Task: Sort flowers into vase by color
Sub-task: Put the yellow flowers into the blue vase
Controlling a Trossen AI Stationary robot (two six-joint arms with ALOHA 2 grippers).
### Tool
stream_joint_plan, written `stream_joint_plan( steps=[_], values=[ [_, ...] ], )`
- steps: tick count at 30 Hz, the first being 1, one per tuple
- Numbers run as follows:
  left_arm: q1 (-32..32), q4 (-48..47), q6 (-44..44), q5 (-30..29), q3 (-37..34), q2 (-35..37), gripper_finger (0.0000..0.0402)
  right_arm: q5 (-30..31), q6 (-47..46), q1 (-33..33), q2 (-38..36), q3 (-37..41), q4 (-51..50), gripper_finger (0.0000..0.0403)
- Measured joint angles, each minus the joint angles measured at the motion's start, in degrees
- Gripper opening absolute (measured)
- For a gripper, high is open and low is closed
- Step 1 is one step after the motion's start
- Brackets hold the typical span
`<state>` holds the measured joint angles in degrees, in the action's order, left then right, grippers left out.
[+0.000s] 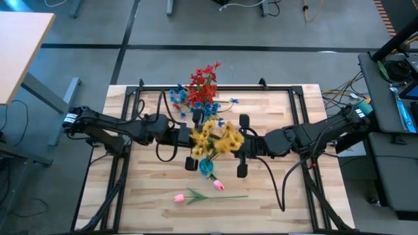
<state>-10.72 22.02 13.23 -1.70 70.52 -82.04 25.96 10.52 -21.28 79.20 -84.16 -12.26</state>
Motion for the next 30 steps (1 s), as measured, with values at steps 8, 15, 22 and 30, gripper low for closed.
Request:
stream_joint_plan(
  steps=[8,15,22,30],
  values=[
    [0.0,-0.4,-0.2,-0.4,-0.2,0.2,0.0011,-0.5,-2.0,-0.1,0.0,0.0,-1.8,0.0153],
    [-0.1,-4.5,-0.6,-0.5,-0.2,2.8,0.0002,-0.7,-2.2,-0.1,-2.5,0.1,-2.5,0.0246],
    [-2.9,-13.6,-3.3,-1.9,-0.6,8.2,0.0001,-0.4,-4.6,-0.1,-5.8,0.1,-4.9,0.0289],
    [-12.4,-24.1,-4.6,-16.7,-0.8,14.8,0.0,-0.4,-5.7,-0.1,-7.0,0.1,-7.5,0.0304]
  ],
)
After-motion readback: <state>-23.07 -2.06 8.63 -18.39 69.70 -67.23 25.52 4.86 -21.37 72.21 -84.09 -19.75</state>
